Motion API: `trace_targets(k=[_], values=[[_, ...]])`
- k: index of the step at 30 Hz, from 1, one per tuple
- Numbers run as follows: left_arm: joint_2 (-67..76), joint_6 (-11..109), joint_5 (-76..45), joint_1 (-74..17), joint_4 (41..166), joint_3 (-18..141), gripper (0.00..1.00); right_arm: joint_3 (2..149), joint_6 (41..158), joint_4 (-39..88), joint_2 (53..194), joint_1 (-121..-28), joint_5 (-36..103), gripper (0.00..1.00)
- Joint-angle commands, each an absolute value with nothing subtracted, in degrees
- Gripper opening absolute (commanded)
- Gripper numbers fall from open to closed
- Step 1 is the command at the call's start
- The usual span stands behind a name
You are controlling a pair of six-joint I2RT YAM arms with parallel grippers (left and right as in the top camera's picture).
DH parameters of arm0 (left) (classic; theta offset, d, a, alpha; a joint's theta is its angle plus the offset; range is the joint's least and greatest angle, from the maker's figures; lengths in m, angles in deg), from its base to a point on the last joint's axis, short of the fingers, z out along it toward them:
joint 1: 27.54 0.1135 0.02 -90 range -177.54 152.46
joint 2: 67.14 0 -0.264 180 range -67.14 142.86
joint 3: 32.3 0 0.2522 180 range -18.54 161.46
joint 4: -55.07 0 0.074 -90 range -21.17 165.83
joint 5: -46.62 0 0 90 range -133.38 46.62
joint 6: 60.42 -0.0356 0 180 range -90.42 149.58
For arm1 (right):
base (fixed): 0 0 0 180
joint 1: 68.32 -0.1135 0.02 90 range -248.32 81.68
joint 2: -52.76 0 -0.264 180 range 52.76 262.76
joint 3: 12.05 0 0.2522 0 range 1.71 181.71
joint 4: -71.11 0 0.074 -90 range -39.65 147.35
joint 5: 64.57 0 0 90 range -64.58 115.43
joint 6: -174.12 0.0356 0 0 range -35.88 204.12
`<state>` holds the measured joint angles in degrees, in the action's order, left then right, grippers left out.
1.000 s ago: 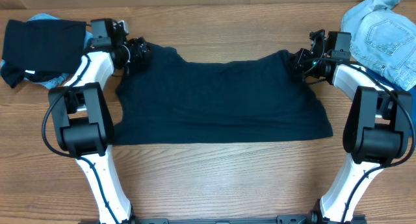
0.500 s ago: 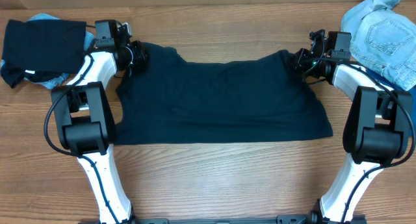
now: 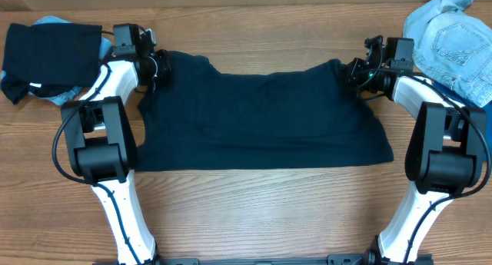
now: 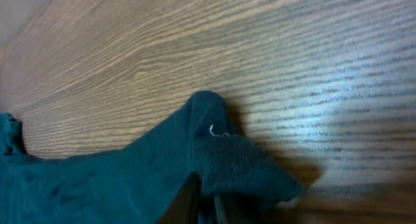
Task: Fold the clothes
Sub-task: 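Fold the top edge down toward the bottom hem with both grippers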
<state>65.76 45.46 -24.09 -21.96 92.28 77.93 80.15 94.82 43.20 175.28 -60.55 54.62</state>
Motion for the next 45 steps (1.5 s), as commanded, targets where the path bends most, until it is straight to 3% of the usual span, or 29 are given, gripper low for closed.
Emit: trace_targets(k=[1, 17, 30, 45], values=[[66.31, 41.57, -25.82, -22.28, 97.17, 80.22, 0.04, 81.41, 94.73, 42.00, 172.40, -60.81, 55.10, 0.06], [57.17, 37.24, -25.79, -21.08, 107.84, 82.23, 0.04, 81.43, 92.61, 35.88, 163.65, -60.70, 54.83, 0.04], [50.59, 32.74, -25.99, -21.02, 118.07, 82.23, 0.04, 81.43, 92.63, 22.83, 159.48, -60.46, 48.21, 0.04], [49.67, 30.84, -26.97, -18.79, 128.47, 82.23, 0.04, 81.43, 92.65, 17.10, 159.41, -53.81, 48.04, 0.04]])
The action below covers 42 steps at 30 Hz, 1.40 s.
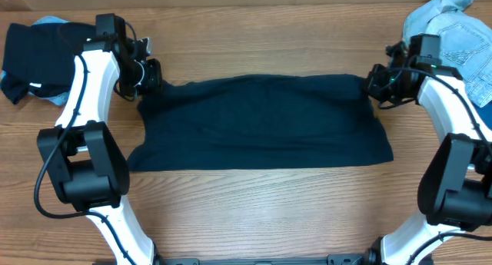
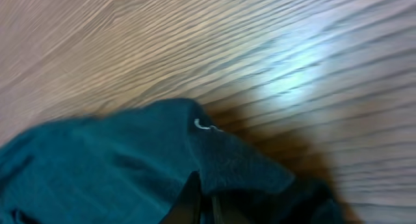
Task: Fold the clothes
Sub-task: 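Fold the top edge down toward the bottom hem with both grippers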
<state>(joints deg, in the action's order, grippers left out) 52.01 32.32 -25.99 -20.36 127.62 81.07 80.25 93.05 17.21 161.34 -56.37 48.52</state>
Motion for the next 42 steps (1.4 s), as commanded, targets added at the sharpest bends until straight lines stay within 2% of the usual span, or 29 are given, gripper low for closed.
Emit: trace_targets(k=[1, 14, 25, 33, 34, 36, 42], values=[[49.48, 30.79, -26.97, -18.42, 128.89, 82.23, 0.04, 81.43, 92.63, 16.75, 159.37, -53.31, 48.45, 0.04], [49.15, 28.04, -27.98, -16.97, 136.34, 82.23, 0.04, 81.43, 92.63, 10.13, 158.82, -53.09, 49.63, 0.04], [49.15, 26.18, -28.48, -16.95, 143.70, 82.23, 0.04, 81.43, 93.09, 6.02, 157.21, -52.81, 47.91, 0.13], [49.15, 26.36, -28.57, -16.95, 148.21, 82.23, 0.04, 81.43, 93.05, 2.04, 157.21, -52.81, 44.10, 0.13], [49.15, 26.36, -28.57, -16.95, 148.73, 82.23, 0.04, 81.43, 93.05, 1.80, 157.21, -52.81, 44.08, 0.14], [49.15, 26.36, -28.57, -16.95, 149.72, 82.23, 0.04, 81.43, 93.05, 1.43, 157.21, -52.79, 43.01, 0.24], [49.15, 26.38, -28.94, -16.95, 153.13, 82.23, 0.04, 81.43, 93.07, 0.45, 157.21, -52.11, 41.44, 0.39]])
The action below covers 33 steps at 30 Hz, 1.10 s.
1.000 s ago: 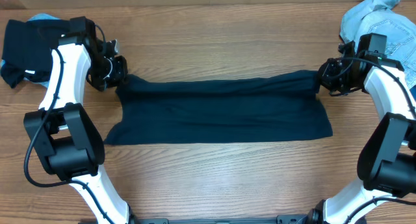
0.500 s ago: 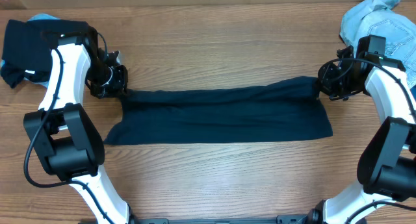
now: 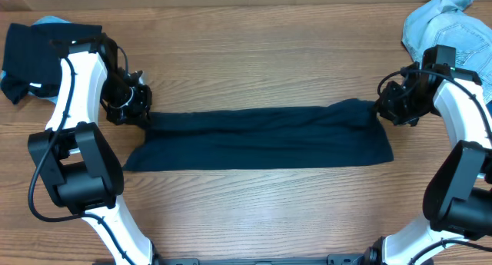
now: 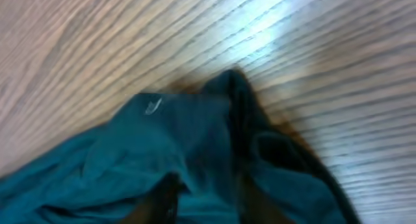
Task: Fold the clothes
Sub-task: 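Fold the top edge down toward the bottom hem with both grippers, then release the folded shirt and lift both grippers away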
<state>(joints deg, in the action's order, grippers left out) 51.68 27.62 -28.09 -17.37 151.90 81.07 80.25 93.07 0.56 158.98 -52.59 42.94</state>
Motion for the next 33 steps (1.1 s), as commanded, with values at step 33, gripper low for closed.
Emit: trace_targets(k=[33], values=[[34.96, 26.99, -21.29, -17.19, 149.26, 82.10, 0.16, 83.42, 93.05, 9.67, 163.41, -55.76, 39.75, 0.59]])
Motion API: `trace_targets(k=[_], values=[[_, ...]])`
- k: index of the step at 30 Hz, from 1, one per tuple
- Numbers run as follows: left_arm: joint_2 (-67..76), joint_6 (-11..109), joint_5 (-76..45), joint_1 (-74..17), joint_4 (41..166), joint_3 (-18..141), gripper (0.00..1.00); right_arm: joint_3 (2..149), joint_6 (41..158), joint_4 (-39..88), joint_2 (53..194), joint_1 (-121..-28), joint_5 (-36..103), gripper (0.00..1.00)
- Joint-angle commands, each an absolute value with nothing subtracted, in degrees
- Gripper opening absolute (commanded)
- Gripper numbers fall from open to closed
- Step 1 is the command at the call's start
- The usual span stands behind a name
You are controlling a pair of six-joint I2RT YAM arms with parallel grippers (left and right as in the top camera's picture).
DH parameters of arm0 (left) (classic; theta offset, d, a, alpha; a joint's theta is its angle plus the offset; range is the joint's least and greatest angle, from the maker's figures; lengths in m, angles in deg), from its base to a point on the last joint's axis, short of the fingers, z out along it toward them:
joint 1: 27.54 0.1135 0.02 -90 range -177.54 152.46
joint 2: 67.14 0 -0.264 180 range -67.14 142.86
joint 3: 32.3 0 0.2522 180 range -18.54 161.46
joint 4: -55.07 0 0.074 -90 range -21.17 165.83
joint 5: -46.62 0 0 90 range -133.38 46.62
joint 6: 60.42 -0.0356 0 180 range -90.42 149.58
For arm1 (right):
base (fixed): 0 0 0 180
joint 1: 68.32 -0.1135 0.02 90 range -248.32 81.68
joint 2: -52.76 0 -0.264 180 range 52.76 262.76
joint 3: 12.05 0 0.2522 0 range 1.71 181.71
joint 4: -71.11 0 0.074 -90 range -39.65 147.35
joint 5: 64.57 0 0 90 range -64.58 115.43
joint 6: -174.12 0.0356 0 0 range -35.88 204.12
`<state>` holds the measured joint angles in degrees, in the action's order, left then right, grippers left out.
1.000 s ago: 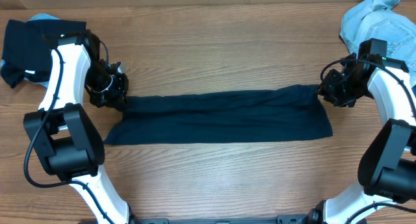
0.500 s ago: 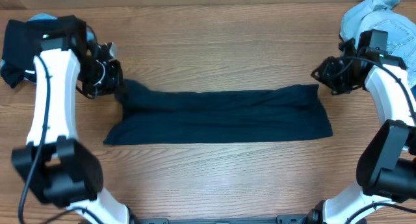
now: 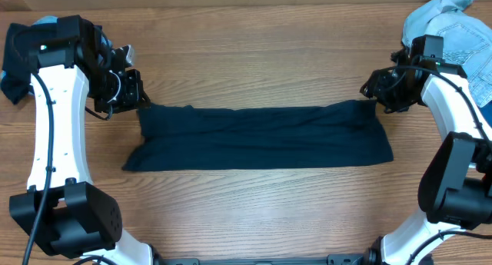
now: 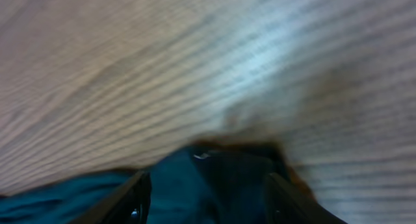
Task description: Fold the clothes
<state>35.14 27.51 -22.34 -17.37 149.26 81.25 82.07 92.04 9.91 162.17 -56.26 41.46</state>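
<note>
A dark navy garment [image 3: 257,138] lies on the table as a long flat strip, folded over lengthwise. My left gripper [image 3: 132,96] sits just above and to the left of the strip's far left corner; its fingers look apart with no cloth in them. By the far right corner is my right gripper [image 3: 374,90]. In the right wrist view this right gripper [image 4: 211,199] is open, its fingers [image 4: 135,201] spread wide, and the navy cloth [image 4: 188,185] lies below them, not pinched.
A folded black garment [image 3: 34,54] on something light blue sits at the far left corner. Light-blue denim [image 3: 453,34] is heaped at the far right corner. Bare wooden table [image 3: 254,215] runs between the strip and the front edge.
The right gripper has let go of the garment's corner and opened. Both grippers have moved slightly away from me, off the strip's far edge. The strip lies flat.
First both grippers pinched the garment's far corners, with the garment spread wide. Then the far edge was closer to me, and later it lay folded over the near part as a narrow strip. Now the corners are released and the strip rests folded.
</note>
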Motion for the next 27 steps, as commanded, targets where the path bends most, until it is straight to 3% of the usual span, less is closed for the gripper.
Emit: trace_targets(k=[1, 9, 12, 14, 24, 27], values=[[34.96, 26.99, -21.27, -17.19, 149.10, 82.10, 0.16, 83.42, 93.07, 9.48, 163.59, -55.76, 39.56, 0.59], [34.96, 26.99, -21.29, -17.17, 148.97, 82.10, 0.15, 83.42, 93.11, 8.86, 163.59, -55.76, 39.36, 0.58], [34.96, 26.99, -21.29, -17.17, 148.67, 82.08, 0.15, 83.42, 93.33, 9.21, 163.63, -55.82, 39.42, 0.42], [34.96, 26.99, -21.29, -17.17, 148.51, 82.08, 0.15, 83.42, 93.31, 8.97, 163.70, -55.98, 39.40, 0.37], [34.96, 26.97, -21.27, -17.17, 148.47, 82.08, 0.15, 81.72, 94.03, 9.65, 164.81, -56.00, 39.40, 0.36], [34.96, 26.97, -21.29, -17.17, 148.29, 82.08, 0.15, 81.57, 94.58, 9.24, 165.07, -56.06, 39.60, 0.30]])
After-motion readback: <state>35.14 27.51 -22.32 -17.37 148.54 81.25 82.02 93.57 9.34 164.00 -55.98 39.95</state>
